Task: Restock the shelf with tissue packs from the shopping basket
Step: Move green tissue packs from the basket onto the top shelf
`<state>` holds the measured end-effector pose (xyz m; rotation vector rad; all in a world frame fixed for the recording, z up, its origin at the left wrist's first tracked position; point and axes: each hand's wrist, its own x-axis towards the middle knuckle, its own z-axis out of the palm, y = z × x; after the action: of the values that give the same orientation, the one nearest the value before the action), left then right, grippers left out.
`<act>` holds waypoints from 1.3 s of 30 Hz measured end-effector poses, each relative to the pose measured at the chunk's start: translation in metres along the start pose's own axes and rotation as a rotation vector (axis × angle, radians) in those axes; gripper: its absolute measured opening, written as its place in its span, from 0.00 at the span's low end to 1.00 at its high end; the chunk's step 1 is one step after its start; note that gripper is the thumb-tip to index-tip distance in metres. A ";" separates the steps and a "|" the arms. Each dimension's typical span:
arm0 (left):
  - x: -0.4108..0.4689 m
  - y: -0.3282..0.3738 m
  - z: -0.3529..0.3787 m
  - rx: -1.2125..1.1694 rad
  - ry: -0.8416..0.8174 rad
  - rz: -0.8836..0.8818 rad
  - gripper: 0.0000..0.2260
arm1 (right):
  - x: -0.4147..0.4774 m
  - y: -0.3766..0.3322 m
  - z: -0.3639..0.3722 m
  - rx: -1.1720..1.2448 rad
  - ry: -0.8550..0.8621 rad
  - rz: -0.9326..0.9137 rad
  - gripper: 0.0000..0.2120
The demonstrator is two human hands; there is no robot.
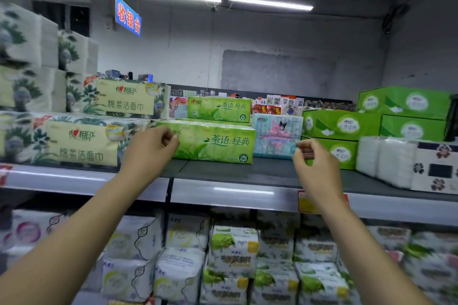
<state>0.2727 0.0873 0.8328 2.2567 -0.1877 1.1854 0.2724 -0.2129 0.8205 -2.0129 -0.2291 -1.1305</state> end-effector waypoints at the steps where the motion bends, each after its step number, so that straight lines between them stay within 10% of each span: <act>1: -0.009 0.003 -0.003 0.016 0.008 0.005 0.10 | -0.005 -0.001 -0.005 0.003 -0.010 -0.020 0.02; 39: -0.246 0.023 0.013 -0.749 -0.242 -0.876 0.05 | -0.238 0.079 -0.058 0.168 -0.107 0.478 0.05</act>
<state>0.1265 0.0278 0.6418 1.5083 0.2237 0.2848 0.1356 -0.2565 0.6070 -1.8460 0.1006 -0.6807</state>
